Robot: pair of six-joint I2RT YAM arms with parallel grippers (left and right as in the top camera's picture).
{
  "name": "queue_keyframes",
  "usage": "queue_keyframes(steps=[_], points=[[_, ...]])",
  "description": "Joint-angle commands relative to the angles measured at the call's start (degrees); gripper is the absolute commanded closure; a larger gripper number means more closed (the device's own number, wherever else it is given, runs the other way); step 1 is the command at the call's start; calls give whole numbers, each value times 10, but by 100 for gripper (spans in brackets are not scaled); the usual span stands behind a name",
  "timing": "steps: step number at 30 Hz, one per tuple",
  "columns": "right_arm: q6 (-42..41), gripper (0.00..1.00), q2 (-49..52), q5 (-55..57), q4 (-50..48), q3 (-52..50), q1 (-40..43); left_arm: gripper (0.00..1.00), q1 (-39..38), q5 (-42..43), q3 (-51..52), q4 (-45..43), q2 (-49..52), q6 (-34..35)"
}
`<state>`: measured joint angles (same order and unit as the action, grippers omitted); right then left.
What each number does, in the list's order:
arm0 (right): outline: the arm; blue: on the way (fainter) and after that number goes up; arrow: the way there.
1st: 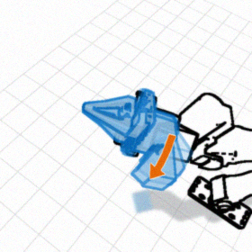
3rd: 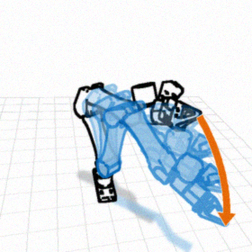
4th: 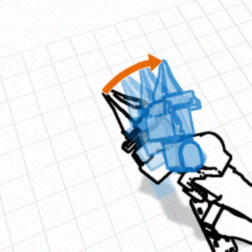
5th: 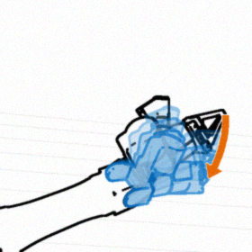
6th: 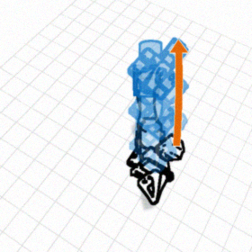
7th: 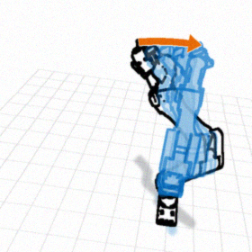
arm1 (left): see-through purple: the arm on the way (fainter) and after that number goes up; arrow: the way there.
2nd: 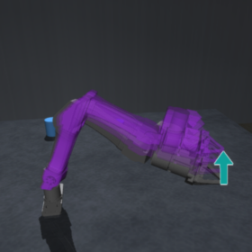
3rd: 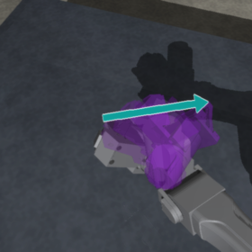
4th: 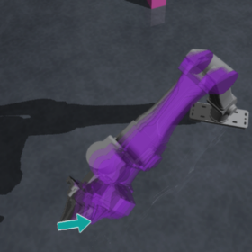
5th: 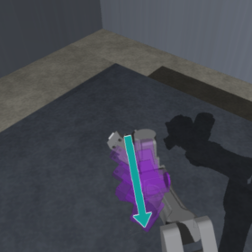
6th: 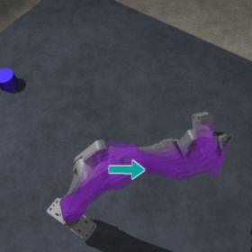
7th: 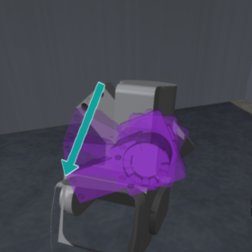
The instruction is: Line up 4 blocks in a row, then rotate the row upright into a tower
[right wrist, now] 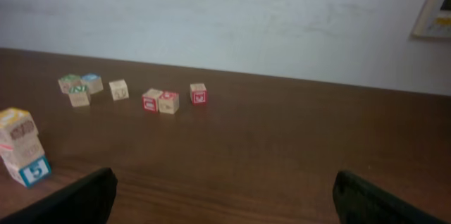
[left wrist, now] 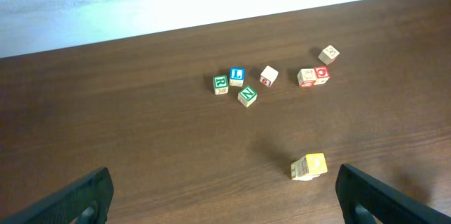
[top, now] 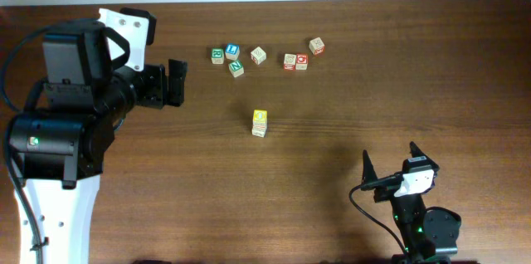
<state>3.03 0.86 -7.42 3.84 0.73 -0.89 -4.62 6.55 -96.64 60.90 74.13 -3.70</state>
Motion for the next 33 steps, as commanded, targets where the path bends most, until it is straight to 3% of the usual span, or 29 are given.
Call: queue_keyframes(steps=[1, 17, 21, 24, 31, 33], points=[[-7, 2, -5, 2, 1, -4, -4, 1, 3, -4, -4, -1, -3, -11], [-7, 2, -5, 3, 1, -4, -3, 1, 3, -4, -4, 8, -3, -12], [-7, 2, -5, 3, 1, -4, -3, 1, 4, -55, 34, 13, -55, -52], [-7, 2, -5, 3, 1, -4, -3, 1, 9, -55, 158, -43, -164, -109], [-7, 2, -5, 3, 1, -4, -3, 1, 67, -14, 697, -469, -563, -112], [-7, 2, -5, 4, 1, -4, -3, 1, 67, -14, 791, -537, -633, -112]])
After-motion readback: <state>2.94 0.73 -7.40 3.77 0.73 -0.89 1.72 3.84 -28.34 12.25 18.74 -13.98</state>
